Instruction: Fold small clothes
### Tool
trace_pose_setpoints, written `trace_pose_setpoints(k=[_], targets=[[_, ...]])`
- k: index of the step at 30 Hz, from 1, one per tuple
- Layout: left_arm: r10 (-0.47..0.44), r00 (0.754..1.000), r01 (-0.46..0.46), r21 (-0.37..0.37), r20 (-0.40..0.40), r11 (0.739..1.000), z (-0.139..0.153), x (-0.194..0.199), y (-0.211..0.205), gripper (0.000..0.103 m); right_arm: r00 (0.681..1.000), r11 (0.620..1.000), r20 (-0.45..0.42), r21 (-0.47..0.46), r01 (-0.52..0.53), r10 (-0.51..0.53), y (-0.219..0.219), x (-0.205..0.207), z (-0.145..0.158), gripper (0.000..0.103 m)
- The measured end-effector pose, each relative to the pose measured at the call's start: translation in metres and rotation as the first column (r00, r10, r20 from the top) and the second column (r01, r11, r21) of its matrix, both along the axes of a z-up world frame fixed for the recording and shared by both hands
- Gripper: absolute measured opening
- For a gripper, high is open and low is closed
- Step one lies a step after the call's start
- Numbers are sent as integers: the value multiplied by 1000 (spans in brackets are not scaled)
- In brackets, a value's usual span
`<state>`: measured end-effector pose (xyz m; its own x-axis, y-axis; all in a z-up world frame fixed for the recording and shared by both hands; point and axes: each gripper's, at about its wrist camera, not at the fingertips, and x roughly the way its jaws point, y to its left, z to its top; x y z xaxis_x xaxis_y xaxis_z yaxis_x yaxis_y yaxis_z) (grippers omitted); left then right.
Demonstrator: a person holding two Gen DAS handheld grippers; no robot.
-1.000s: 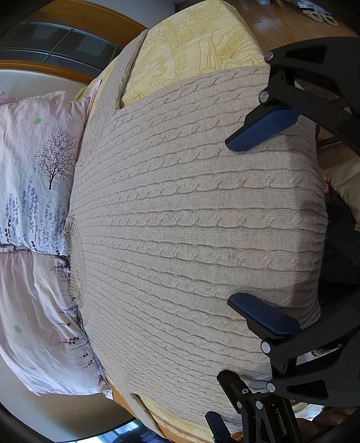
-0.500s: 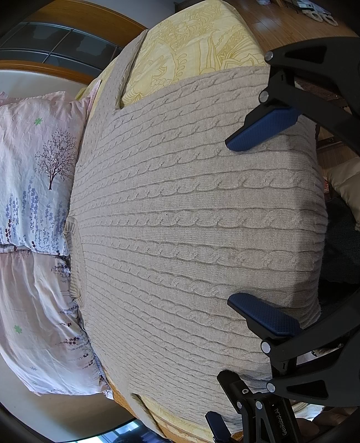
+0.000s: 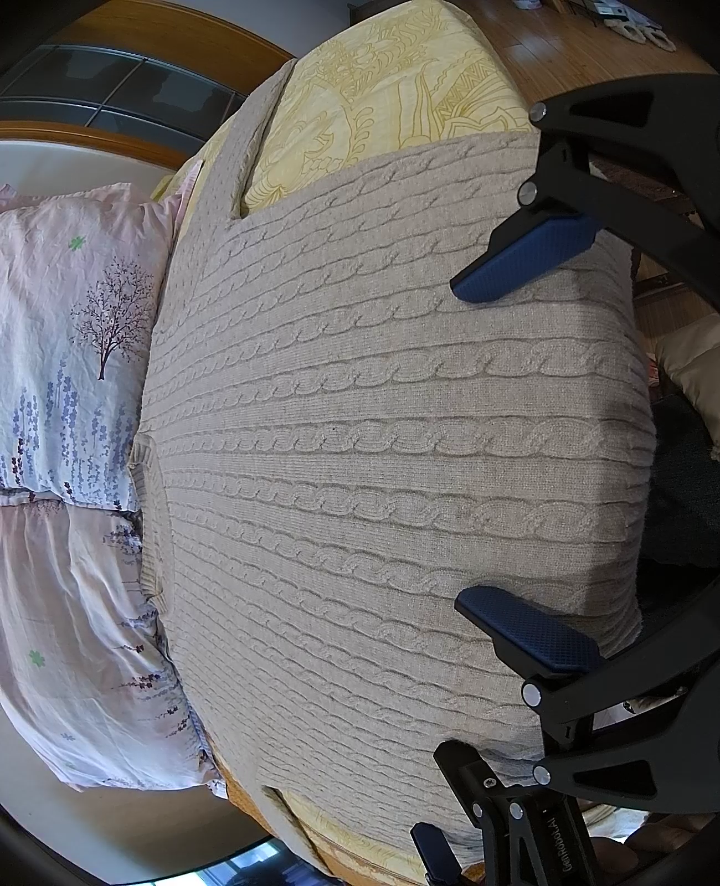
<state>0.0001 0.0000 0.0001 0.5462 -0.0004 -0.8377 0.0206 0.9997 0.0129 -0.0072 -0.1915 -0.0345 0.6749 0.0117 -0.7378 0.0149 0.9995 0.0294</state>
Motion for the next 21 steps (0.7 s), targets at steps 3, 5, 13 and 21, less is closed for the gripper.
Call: trace_pose_setpoints(k=[3, 5, 13, 21], targets=[[0, 1000, 0, 0, 0, 1000, 0, 0, 0, 101, 1000, 1000, 0, 0, 0, 0, 0, 0, 0, 102], [0, 1000, 0, 0, 0, 1000, 0, 0, 0, 101, 1000, 1000, -1, 0, 0, 0, 0, 0, 0, 102], [0, 1000, 0, 0, -1, 1000, 0, 0, 0, 101, 1000, 1000, 0, 0, 0, 0, 2, 0, 1, 102], [-15, 1000, 15, 1, -22, 1000, 2, 2, 0, 101, 999, 999, 4, -7, -37, 37, 5, 3, 3, 102]])
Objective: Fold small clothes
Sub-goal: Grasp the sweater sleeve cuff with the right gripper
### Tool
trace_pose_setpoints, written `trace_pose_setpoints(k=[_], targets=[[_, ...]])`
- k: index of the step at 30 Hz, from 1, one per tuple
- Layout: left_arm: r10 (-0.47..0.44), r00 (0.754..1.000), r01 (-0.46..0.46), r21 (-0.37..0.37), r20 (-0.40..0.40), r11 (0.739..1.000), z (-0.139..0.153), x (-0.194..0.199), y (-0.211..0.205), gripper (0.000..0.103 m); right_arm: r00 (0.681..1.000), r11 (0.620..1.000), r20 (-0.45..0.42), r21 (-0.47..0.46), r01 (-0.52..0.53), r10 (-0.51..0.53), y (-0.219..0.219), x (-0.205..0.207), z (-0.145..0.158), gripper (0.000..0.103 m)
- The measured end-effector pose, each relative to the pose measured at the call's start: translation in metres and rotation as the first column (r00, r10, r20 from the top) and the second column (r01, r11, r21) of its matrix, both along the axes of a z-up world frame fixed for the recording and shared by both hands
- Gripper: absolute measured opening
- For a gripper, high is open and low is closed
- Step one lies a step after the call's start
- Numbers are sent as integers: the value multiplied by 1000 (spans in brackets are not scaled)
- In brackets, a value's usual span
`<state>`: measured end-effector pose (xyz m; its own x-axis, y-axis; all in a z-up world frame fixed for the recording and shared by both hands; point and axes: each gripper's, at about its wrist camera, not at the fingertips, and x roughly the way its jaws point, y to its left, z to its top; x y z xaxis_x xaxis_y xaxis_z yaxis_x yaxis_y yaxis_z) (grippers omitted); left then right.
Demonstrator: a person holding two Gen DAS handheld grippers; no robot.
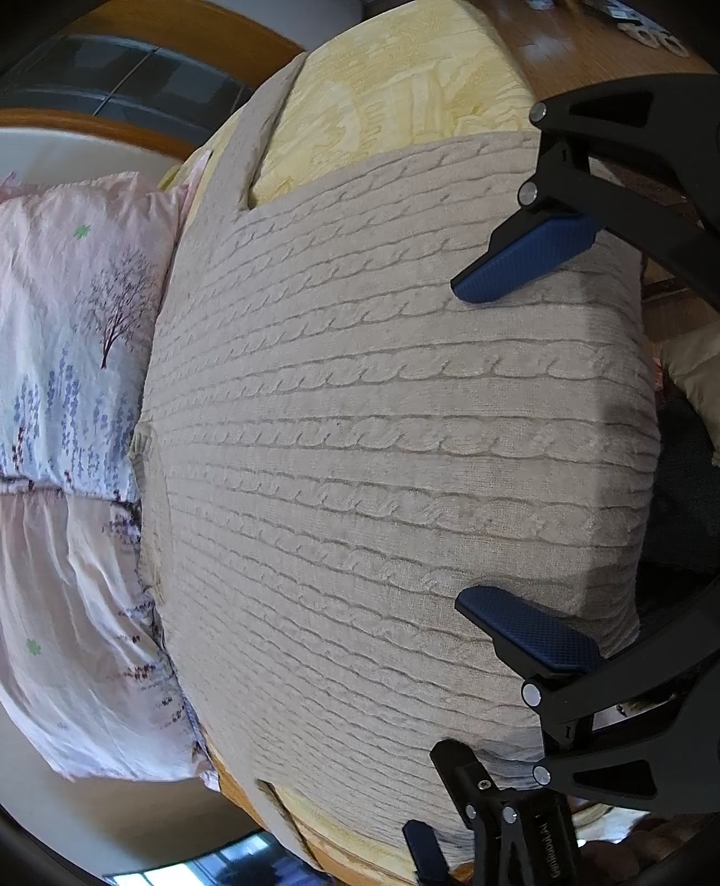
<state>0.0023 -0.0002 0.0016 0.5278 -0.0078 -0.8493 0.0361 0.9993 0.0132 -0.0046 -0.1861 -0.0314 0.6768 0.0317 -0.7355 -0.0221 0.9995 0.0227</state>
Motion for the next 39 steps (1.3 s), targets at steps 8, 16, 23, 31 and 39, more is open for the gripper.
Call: trace_pose_setpoints(k=[8, 16, 23, 31, 39], targets=[[-2, 1000, 2, 22, 15, 1000, 0, 10, -3, 101, 990, 993, 79, 11, -120, 119, -9, 1, -1, 102], [-27, 994, 13, 137, 104, 990, 20, 41, -5, 101, 985, 957, 87, 262, 121, -149, -120, 53, 45, 102], [-61, 996, 58, 43, 71, 997, 26, 80, 4, 101, 901, 784, -76, 466, 411, -427, -247, 110, 40, 81], [-65, 992, 74, -79, 112, 994, 35, 110, 15, 101, 816, 606, -202, 578, 546, -542, -306, 139, 15, 59], [-84, 988, 102, -142, 130, 985, 43, 132, 21, 101, 765, 531, -222, 604, 595, -604, -329, 142, 6, 45]])
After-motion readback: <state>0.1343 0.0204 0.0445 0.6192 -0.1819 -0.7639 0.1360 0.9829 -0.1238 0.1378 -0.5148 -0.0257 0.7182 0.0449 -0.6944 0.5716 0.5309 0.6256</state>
